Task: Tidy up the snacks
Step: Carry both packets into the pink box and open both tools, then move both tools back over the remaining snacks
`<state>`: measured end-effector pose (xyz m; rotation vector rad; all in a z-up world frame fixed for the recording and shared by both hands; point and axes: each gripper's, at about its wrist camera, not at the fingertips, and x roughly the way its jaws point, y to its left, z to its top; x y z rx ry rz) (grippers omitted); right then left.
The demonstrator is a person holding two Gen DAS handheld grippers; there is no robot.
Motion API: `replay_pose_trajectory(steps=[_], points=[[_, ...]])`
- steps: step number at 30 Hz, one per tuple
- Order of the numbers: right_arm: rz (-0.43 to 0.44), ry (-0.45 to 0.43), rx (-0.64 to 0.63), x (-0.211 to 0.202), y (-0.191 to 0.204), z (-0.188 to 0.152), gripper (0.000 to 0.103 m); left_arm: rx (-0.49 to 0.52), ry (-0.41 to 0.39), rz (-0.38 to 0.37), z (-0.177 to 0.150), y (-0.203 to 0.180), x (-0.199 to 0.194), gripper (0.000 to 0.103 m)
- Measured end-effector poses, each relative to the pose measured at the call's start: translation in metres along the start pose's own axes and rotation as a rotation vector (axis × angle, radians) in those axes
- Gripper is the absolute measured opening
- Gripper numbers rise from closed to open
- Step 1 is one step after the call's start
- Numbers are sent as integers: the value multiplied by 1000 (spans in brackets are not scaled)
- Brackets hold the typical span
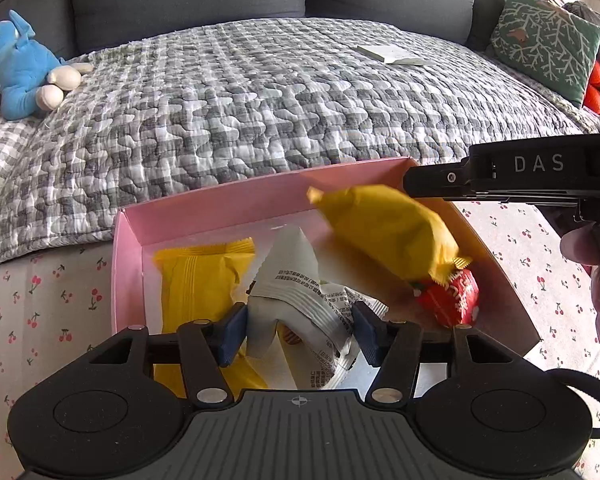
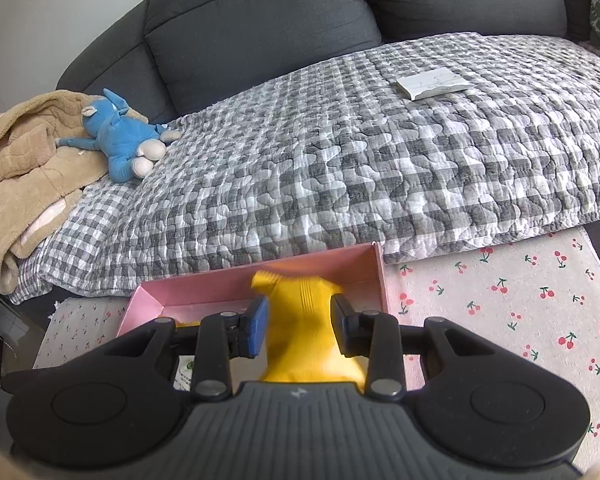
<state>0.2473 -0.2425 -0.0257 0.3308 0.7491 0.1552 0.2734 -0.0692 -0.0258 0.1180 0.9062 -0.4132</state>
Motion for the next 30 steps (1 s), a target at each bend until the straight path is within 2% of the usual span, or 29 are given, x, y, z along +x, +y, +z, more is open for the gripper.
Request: replay_pose_trajectory(steps=[1,2,3,5,9,18,30], points=[[2,-9,12,-2,-1,0,49,-2,-1,-6,-1,0,-1,64],[7,-17,19,-5,-2,1,62,-1,-3,-13,-1,0,-2,70],[10,-24,21,-7,-2,1,67,2,-5,-19,-1,-1,-4,76],[13,-27,18,-11,-2,2,67,12,-10,-20,-2,-3,-7,81],[4,-28,2,-19,2,1,74,17,-17,-20,-3,-6,-15,87],[-16,-35,-60,-48,12,-9,85,24,-31,-35,-16,-10,-42,92],[-24,-42,-83,-88,19,-27,92,25,-69,-59,-40,-16,-88,96]])
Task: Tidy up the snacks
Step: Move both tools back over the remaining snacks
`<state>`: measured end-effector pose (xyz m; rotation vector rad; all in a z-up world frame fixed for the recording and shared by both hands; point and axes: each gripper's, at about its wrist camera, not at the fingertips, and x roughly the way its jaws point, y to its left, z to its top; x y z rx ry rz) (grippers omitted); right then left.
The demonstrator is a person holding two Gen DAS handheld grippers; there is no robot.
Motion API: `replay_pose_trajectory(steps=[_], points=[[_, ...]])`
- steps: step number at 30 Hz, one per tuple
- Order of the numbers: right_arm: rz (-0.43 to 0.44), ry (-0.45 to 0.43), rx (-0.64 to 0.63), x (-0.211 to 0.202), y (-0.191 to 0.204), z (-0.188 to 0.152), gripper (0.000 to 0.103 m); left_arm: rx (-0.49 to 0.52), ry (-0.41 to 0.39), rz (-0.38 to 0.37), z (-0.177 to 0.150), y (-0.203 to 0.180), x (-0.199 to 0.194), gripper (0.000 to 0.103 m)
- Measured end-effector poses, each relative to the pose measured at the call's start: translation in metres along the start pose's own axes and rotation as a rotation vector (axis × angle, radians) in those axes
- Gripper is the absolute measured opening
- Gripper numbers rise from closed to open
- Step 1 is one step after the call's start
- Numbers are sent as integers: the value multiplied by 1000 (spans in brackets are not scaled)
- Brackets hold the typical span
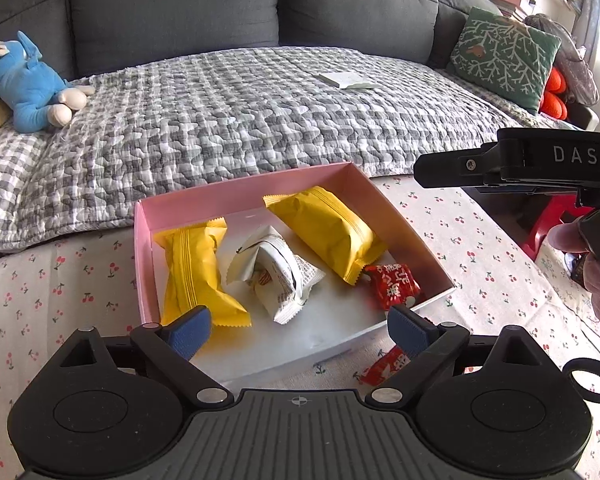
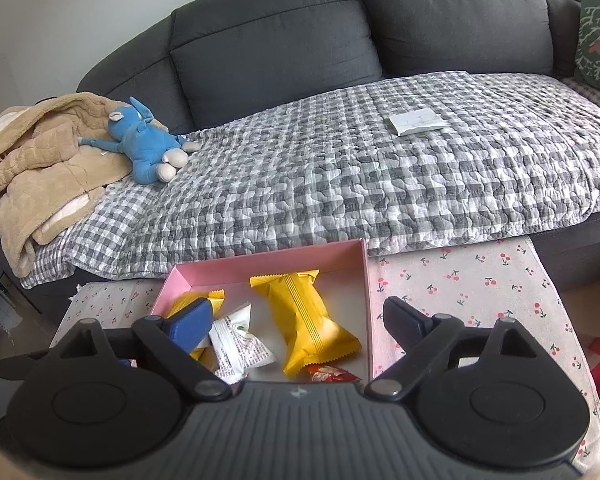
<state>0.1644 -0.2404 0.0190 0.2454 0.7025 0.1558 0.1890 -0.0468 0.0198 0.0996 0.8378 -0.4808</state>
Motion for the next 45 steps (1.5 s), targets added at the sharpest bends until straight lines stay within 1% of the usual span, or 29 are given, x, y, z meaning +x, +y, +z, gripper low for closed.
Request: replay_pose_trajectory(steps=[8,13,18,23,28,33,36,40,45], points=[[2,-2,-24,-24,5,-23,97,14,-14,-9,-28,-1,-27,100],[32,17,-22,-34,6,-42,100,-6,-13,-15,-50,2,-41,100],[17,28,-48,-44,11,-60,103,-15,-25,-6,-72,1,-54,101],[7,21,-74,-56,14,-75,103,-3,-36,9,-94,-1,-62,101],[3,-7,-100,-62,13,-92,103,-8,-45,10,-108,0,-65,101],[44,35,-131,-66,7,-104,103,-2,-36,6,-124,2,-66,101],[46,45,-150,-70,4,-111,103,21,-33,8,-135,0,-66,101],[50,68,-180,-69,6,-120,103,66,-35,-20,-142,-8,-68,101],[61,92,-203,-63,13,-124,103,109,-28,-91,-146,-22,-65,101]])
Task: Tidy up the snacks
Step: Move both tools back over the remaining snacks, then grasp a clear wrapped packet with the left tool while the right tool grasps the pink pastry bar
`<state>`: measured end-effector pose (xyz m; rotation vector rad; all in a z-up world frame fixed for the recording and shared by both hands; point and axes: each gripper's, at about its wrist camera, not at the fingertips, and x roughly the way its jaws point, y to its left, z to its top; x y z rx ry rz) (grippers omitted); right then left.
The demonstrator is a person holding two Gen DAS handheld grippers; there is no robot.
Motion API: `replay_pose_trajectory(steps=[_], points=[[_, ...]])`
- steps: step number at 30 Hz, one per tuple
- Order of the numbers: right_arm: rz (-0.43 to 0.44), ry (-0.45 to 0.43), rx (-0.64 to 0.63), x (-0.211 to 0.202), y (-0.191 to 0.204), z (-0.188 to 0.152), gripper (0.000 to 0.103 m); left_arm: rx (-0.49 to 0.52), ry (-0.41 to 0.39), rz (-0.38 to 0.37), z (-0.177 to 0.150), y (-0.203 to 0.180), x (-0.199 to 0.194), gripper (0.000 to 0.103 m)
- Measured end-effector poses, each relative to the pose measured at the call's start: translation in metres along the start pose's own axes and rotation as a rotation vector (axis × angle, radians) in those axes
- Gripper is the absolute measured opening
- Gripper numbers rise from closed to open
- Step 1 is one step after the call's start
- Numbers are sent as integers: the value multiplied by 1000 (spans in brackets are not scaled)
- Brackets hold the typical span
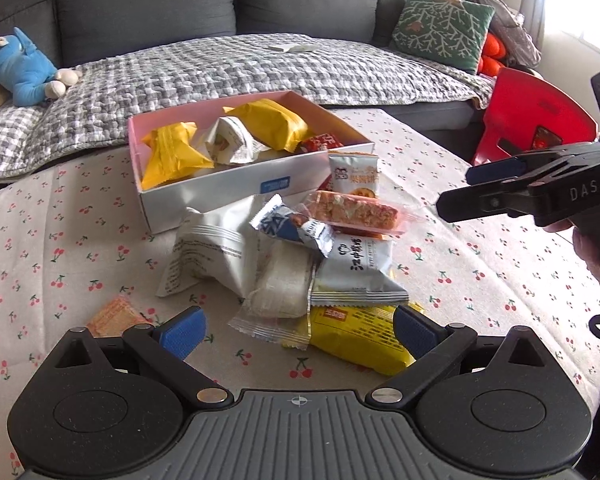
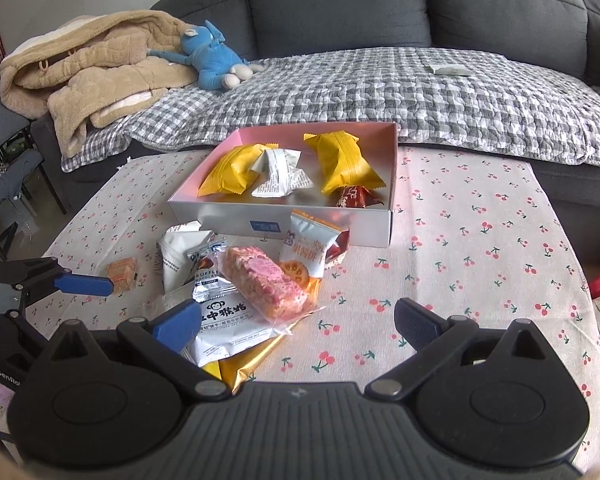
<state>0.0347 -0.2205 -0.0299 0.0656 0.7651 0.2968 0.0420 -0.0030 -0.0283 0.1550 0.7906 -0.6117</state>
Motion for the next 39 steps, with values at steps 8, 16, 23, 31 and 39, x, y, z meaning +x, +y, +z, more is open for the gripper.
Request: replay_pose_trajectory(steps=[8,16,23,31,39], points=[[27,-2,56,19,-3,9,102,17,-10,-42,6,0,8,99],[80,49,77,45,-3,14,81,-84,10,-84,16,24,28,74],[84,73,78,55,-6,12,48,-128,39,-102,21,34,44,46],[83,72,30,47,-2,13,31,-96,68,-74,27,27,49,30],[35,104,47,29,-17,3,30,-106,104,-24,16,34,34,24]])
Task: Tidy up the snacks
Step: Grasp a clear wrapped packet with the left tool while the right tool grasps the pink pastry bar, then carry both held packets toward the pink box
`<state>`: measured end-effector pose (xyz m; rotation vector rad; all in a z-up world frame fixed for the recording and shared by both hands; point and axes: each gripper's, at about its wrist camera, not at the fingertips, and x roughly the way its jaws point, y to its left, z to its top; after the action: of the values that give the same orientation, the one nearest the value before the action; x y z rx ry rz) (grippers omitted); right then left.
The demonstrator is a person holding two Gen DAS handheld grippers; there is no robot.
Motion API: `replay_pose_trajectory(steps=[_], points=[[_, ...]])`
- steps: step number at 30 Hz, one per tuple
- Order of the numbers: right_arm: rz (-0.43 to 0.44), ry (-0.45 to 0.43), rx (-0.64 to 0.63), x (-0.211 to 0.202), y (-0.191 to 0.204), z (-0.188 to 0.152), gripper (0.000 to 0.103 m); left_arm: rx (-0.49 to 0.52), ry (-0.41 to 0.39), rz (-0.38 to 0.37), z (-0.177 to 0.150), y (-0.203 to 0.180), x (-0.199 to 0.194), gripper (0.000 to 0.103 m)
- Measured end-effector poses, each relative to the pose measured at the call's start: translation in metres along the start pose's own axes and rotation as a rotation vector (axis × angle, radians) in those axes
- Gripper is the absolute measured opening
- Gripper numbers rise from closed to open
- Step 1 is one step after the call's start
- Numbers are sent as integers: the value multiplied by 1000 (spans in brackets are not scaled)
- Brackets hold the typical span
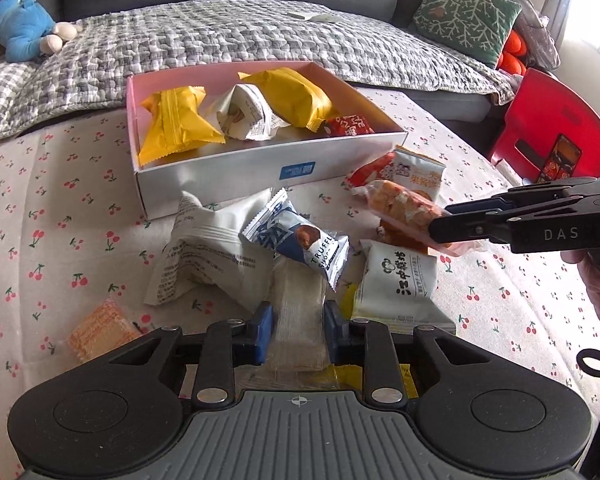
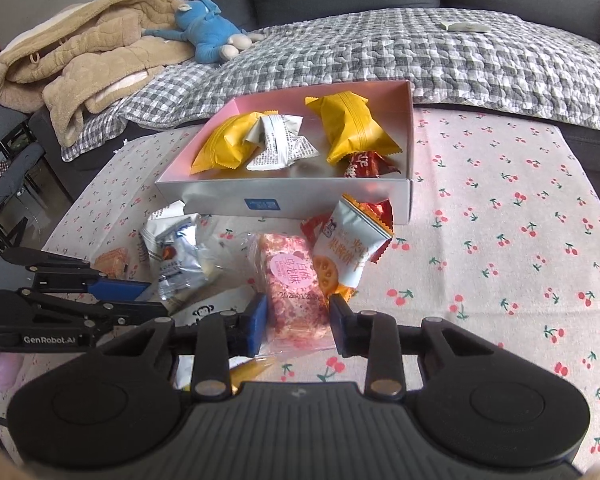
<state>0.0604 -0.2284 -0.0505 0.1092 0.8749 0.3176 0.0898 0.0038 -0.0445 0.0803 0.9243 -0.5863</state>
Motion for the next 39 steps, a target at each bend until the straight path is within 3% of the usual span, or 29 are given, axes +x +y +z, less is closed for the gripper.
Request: replay_pose_trajectory(steps=[7,11,18,22,24,25,29,34,39], points=[[-101,89,-19,-13,0,-11,30,-46,79,69,-17,13,-17,23],[-118,130,-23,-12,-1,-16,30,-25,119,83,-22,12,-23,24],[-124,123,-54,-5,4,-17,44,17,95,104,-27,3,-14,33],[-144,128,-83,5,7,-18,43,63,85,136,-27,-2,-6,36],[-158,137,-101,10,9,-19,36,76,90,146,-26,-6,-5,32],[-163,141,-111,11,11,-19,31,68,96,142,-25,-5,-5,30],[-166,107,-109,3,13,-14,30,-19,95,61,-20,1,-14,19],[-152,61,-98,-8,13,-7,29,-110,49,-28,-14,8,-27,18],[-145,44,-91,-11,13,-4,29,-123,17,-47,-8,5,-36,18]])
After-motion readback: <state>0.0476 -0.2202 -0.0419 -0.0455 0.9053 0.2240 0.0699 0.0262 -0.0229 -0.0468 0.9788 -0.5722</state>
